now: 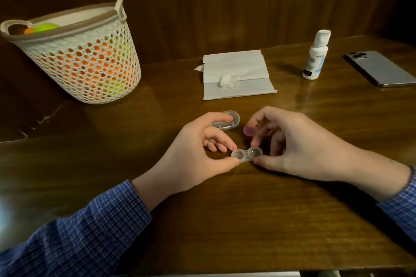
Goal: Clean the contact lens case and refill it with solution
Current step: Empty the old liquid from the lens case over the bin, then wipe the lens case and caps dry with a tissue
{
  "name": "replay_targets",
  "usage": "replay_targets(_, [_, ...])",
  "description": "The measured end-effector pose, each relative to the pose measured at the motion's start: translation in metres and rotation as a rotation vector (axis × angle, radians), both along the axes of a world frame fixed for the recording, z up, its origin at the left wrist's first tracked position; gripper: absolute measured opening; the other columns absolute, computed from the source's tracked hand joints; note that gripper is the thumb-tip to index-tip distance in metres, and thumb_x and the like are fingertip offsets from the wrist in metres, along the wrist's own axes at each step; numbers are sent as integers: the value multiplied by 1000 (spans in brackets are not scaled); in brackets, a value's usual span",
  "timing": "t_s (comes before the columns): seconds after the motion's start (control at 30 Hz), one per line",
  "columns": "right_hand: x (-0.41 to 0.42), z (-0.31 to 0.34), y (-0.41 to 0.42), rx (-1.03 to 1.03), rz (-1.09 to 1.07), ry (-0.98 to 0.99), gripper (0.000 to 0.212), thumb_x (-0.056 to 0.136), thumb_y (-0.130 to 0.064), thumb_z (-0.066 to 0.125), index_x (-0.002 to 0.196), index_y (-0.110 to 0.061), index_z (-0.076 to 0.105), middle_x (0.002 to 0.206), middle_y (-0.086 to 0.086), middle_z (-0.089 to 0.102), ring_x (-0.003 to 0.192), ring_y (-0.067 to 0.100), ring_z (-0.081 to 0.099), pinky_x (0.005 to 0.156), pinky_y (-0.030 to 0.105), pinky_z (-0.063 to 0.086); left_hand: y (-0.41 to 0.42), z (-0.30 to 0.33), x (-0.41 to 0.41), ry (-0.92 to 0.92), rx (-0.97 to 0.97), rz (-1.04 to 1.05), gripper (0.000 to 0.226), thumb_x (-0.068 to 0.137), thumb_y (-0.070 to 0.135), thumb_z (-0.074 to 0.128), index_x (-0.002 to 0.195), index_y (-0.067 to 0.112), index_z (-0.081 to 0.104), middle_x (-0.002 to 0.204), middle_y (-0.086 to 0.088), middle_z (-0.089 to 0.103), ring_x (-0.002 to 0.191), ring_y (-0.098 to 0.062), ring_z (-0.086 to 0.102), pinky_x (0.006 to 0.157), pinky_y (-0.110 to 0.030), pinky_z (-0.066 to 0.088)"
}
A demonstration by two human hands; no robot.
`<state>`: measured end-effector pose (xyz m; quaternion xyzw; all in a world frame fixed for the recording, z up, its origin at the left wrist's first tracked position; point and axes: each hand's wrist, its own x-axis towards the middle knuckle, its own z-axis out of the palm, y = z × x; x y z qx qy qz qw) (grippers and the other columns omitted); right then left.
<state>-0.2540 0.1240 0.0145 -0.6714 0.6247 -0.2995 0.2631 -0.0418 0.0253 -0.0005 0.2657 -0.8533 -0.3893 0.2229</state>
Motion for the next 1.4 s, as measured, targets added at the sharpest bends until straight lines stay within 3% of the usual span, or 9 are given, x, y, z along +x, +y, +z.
replay_targets(0.4, [-3,-4,-2,20,1,11,51,76,-24,88,113,-40,58,101,-25,68,72,9,71,61,24,60,4,-4,-4,-6,-14,36,71,76,22,90,138,27,55,96,13,76,92,-5,70,76,-15,52])
replay_targets(0.63, [-3,2,3,-13,8,-26,49,73,-33,87,115,-37,61,101,-13,70,71,13,72,61,28,62,0,-4,-2,28,25,11,66,77,16,89,135,25,57,99,8,73,90,-11,70,75,-19,54])
replay_targets(0.77, [-17,16,-12,-117,-79,-247,33,81,-19,81,110,-22,66,96,-2,75,68,21,74,63,31,63,-6,-1,1,213,149,89,38,84,3,80,117,18,67,94,-2,70,81,-20,68,71,-30,60])
replay_targets(0.93, [-30,31,-99,-177,-225,55,11,93,-17,70,104,-17,67,96,2,74,62,14,75,54,18,53,-27,4,-8,252,56,350,26,89,4,74,95,28,67,79,4,67,65,1,61,57,-12,52])
replay_targets(1.0, [-32,31,-144,-88,-307,122,22,95,-25,68,112,-11,66,93,4,73,68,15,74,53,19,49,-37,3,-11,233,31,426,24,92,6,72,94,29,66,80,5,66,62,2,59,56,-10,51])
replay_targets(1.13, [-35,13,-196,105,-424,281,63,87,-44,76,132,-5,58,111,7,63,107,29,63,79,35,53,-49,0,-8,193,57,483,19,95,10,69,95,29,66,77,4,67,56,2,57,53,-10,49])
replay_targets(1.2, [-38,1,-208,126,-447,329,65,88,-48,72,136,-6,56,121,11,65,114,32,62,90,39,56,-49,-1,-6,171,57,463,20,95,11,70,96,31,65,74,5,66,55,2,58,53,-9,50])
replay_targets(1.27, [-42,-7,-217,119,-465,350,56,90,-47,68,132,-9,61,115,9,69,107,29,65,89,40,59,-49,-1,-5,156,51,449,21,95,11,70,96,31,64,71,5,66,56,1,58,54,-8,50])
replay_targets(1.4, [-45,-15,-224,51,-491,371,37,89,-40,72,113,-13,69,84,0,64,77,16,60,67,30,52,-50,0,-6,149,44,464,18,95,11,69,96,29,65,71,5,66,55,2,58,54,-6,48])
